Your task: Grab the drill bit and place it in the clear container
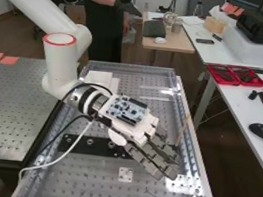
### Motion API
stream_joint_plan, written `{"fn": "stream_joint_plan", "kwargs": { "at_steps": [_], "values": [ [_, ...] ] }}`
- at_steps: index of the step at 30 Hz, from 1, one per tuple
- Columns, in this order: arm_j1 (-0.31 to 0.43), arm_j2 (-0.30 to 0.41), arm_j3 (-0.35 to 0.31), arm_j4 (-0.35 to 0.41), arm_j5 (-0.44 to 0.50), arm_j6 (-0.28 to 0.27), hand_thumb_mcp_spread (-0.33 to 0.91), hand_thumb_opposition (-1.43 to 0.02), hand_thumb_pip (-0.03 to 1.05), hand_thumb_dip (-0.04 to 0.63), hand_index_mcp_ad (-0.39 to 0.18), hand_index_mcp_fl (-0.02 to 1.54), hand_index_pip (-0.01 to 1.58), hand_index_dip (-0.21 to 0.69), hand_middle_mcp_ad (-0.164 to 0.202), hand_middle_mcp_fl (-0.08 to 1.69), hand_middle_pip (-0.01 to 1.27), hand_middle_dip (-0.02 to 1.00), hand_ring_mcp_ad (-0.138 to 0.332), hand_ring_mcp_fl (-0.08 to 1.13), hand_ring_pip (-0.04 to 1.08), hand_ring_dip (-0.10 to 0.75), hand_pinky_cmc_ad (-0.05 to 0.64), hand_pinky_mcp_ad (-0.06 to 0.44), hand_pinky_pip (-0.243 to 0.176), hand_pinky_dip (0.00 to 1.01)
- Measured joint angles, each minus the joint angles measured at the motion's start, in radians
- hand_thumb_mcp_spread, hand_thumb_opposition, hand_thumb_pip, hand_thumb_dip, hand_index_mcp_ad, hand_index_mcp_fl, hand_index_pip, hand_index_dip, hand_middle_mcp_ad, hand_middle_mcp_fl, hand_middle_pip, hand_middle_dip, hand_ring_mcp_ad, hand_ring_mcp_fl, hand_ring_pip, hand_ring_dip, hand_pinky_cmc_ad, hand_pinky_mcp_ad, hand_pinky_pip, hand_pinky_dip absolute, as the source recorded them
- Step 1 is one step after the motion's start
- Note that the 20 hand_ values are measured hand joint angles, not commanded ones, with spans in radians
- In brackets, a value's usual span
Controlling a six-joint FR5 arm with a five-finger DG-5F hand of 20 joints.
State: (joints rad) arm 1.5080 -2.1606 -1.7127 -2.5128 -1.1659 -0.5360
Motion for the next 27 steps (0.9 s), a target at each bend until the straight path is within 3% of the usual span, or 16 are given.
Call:
{"fn": "stream_joint_plan", "kwargs": {
  "at_steps": [9, 16, 24, 27],
  "values": [
    [-0.007, -0.007, 0.008, 0.000, -0.010, 0.001, 0.64, -0.94, 0.50, 0.335, -0.126, 0.51, 1.23, 0.461, 0.075, 0.27, 0.13, 0.20, 0.215, 0.09, 0.09, -0.038, 0.316, 0.164, -0.096, 0.13],
    [-0.010, -0.013, 0.016, 0.000, -0.015, 0.008, 0.64, -0.94, 0.50, 0.339, -0.126, 0.55, 1.24, 0.463, 0.075, 0.27, 0.13, 0.20, 0.215, 0.09, 0.10, -0.033, 0.316, 0.164, -0.099, 0.14],
    [-0.012, -0.016, 0.027, -0.014, -0.021, 0.013, 0.66, -0.95, 0.47, 0.339, -0.127, 0.55, 1.23, 0.464, 0.073, 0.27, 0.13, 0.20, 0.216, 0.09, 0.10, -0.033, 0.316, 0.164, -0.099, 0.14],
    [-0.013, -0.016, 0.029, -0.019, -0.022, 0.015, 0.64, -0.95, 0.47, 0.339, -0.127, 0.46, 1.17, 0.468, 0.075, 0.27, 0.14, 0.20, 0.215, 0.10, 0.10, -0.033, 0.314, 0.164, -0.096, 0.14]
  ]
}}
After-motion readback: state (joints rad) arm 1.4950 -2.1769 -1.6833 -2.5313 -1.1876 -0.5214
